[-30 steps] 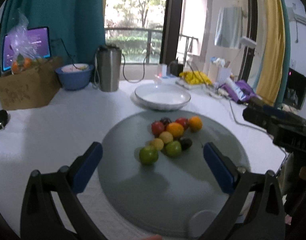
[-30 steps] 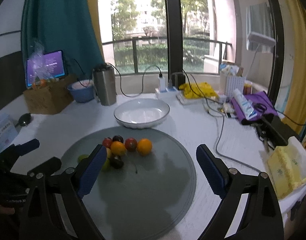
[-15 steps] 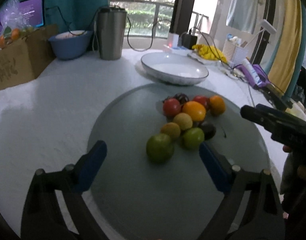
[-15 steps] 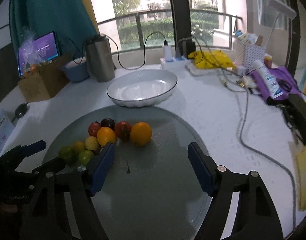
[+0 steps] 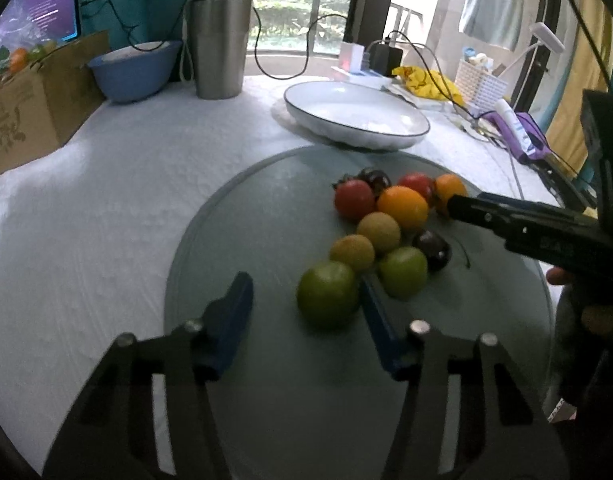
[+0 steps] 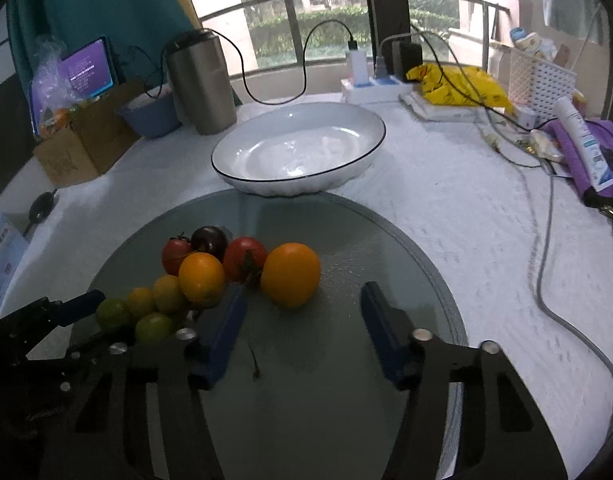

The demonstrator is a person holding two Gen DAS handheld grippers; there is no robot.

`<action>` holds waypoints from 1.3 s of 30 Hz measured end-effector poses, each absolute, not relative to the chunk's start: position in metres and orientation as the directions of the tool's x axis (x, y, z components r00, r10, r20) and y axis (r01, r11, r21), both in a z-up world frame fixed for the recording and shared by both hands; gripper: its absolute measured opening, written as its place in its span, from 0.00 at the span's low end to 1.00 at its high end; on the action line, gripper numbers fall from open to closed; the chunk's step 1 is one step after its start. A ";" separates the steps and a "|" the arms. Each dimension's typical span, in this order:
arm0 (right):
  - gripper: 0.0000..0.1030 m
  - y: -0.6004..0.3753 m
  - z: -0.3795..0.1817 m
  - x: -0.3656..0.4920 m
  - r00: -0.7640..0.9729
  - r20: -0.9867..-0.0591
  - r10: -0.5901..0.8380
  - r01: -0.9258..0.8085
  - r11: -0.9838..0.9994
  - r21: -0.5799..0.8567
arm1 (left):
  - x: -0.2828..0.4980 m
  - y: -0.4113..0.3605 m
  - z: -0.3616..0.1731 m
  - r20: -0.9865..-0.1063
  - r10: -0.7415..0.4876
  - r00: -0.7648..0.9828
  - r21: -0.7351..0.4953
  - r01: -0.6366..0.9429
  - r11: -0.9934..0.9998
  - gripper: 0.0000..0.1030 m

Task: Organize fruits
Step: 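Grasp the large green lime with the left gripper while the right gripper grasps the orange, then carry the lime and orange onto the white plate and open both grippers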

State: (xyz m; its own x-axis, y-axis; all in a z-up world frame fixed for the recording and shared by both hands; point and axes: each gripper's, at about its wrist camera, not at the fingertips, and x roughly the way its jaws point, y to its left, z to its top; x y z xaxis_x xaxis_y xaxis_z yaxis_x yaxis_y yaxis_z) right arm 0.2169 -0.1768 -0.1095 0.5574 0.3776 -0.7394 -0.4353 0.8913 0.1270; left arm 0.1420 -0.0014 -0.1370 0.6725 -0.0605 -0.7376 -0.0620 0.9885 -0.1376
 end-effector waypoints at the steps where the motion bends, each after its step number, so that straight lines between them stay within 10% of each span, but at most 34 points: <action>1: 0.55 -0.176 -0.111 0.220 0.552 -0.744 0.377 -0.438 0.890 0.126 | 0.143 -0.001 -0.137 -0.738 -0.063 0.672 -0.138 -0.059 0.989 0.52; 11: 0.44 -0.168 -0.115 0.231 0.510 -0.763 0.398 -0.474 0.870 0.137 | 0.148 -0.007 -0.136 -0.738 -0.085 0.670 -0.132 -0.019 0.991 0.33; 39: 0.36 -0.181 -0.076 0.243 0.579 -0.685 0.443 -0.482 0.863 0.152 | 0.177 0.010 -0.096 -0.672 -0.104 0.733 -0.154 -0.001 0.988 0.32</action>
State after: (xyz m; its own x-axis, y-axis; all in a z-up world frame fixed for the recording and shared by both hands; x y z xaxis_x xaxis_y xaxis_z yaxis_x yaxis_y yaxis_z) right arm 0.2426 -0.1807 -0.0755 0.5786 0.4434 -0.6845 -0.4819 0.8630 0.1516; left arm 0.1769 0.0103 -0.0956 0.7334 -0.1043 -0.6717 -0.0009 0.9880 -0.1545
